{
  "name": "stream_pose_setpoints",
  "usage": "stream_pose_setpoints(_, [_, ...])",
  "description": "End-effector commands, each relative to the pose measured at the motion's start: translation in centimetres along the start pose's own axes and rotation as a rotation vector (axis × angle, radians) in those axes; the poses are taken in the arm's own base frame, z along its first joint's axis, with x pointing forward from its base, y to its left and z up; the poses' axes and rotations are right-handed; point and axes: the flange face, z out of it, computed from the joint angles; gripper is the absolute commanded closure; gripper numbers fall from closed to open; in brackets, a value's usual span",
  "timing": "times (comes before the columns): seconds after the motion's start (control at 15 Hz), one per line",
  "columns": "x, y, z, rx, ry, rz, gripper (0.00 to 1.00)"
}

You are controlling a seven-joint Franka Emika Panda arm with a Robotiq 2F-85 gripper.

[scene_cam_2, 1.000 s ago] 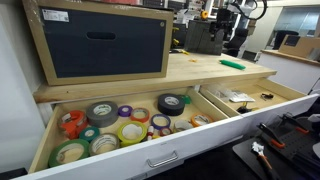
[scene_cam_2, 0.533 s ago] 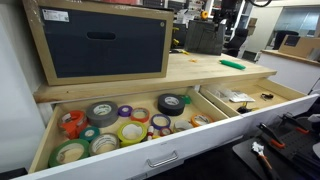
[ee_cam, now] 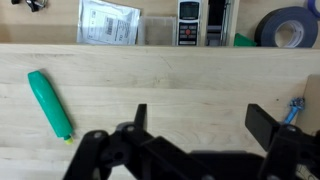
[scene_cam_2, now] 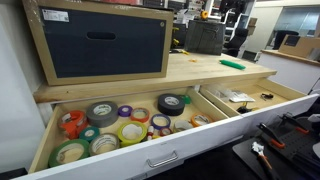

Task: Pick up the small green tape and put it on the left side of the open drawer.

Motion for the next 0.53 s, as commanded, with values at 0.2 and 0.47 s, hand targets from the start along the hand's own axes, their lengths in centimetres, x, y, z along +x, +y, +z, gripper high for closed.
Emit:
stream_pose_setpoints(0.2, [-0.5,0.0,-1.6,0.001,0.014,-0.008,0.00])
stream_pose_setpoints(0.47, [-0.6,0.1,-2.4,0.002,0.031,-0.007,0.00])
